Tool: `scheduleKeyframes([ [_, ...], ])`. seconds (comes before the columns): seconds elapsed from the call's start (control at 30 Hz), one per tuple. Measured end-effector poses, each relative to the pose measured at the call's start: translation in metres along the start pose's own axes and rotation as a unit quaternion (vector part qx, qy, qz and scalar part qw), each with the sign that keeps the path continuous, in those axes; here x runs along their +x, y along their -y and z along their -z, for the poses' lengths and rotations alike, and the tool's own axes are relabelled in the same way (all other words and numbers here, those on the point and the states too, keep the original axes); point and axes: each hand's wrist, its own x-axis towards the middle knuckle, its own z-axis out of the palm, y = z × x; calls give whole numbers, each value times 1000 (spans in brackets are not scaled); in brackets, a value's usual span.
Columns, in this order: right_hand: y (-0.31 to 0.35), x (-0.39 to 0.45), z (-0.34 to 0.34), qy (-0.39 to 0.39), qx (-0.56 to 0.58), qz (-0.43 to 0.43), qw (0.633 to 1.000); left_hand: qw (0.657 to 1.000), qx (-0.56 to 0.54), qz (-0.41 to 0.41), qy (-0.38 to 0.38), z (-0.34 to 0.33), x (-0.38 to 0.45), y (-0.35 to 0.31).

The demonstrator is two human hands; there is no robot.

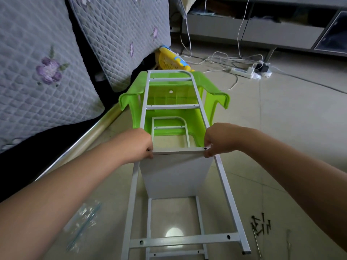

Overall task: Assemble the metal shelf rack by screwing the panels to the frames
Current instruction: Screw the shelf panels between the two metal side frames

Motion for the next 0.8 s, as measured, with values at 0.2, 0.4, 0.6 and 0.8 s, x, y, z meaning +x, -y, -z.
scheduleKeyframes([
  [0.2,4,-6,-7,-16,-3,-8,1000,1000,2,18,-20,-10,-5,-6],
  [0.4,8,-16,-14,-66,-17,-55,996,998,-26,56,-4,-14,-2,-9],
  [0.6,-7,-22,-28,-107,76,-130,983,996,-36,82,14,-11,0,-12],
  [0.8,-9,-10,-37,-32,197,-97,975,993,-51,104,31,-11,-2,-13],
])
